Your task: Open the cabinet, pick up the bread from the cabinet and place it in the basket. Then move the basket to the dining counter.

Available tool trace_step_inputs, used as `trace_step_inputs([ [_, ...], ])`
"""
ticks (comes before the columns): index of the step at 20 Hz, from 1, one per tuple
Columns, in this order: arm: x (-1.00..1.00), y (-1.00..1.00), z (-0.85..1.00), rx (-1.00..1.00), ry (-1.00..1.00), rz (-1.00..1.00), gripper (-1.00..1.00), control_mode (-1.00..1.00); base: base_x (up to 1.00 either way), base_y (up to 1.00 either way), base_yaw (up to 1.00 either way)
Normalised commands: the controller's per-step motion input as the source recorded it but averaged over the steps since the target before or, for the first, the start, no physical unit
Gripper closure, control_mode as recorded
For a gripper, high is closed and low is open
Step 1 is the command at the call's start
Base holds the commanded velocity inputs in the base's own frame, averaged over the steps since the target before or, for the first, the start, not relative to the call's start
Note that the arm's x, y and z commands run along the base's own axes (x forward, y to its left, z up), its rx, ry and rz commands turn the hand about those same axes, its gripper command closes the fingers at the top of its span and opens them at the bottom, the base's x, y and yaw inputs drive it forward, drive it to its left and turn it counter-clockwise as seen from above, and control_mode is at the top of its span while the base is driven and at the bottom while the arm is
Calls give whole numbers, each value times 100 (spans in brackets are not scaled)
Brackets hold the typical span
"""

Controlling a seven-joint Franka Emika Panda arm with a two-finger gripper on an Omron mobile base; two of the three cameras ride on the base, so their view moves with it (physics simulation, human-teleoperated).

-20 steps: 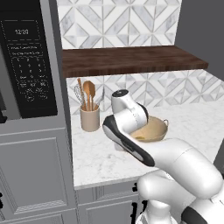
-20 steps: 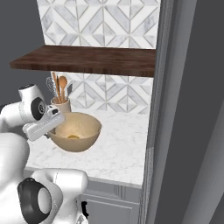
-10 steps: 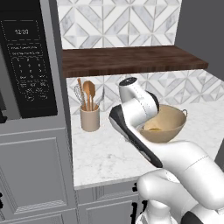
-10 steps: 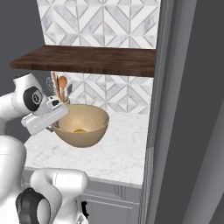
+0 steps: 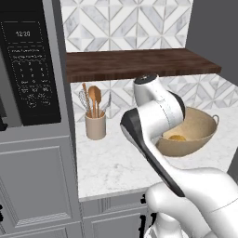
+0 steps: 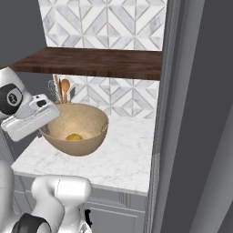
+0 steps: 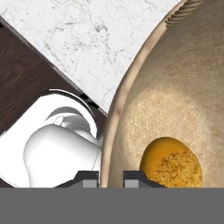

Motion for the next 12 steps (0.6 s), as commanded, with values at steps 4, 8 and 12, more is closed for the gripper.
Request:
trace_step_inputs([
  [4,-27,0,5,-1,-1,0,100,-100,0,0,0],
  [8,-1,0,0,0,0,0,100,-100,0,0,0],
  [12,0,0,0,0,0,0,100,-100,0,0,0],
])
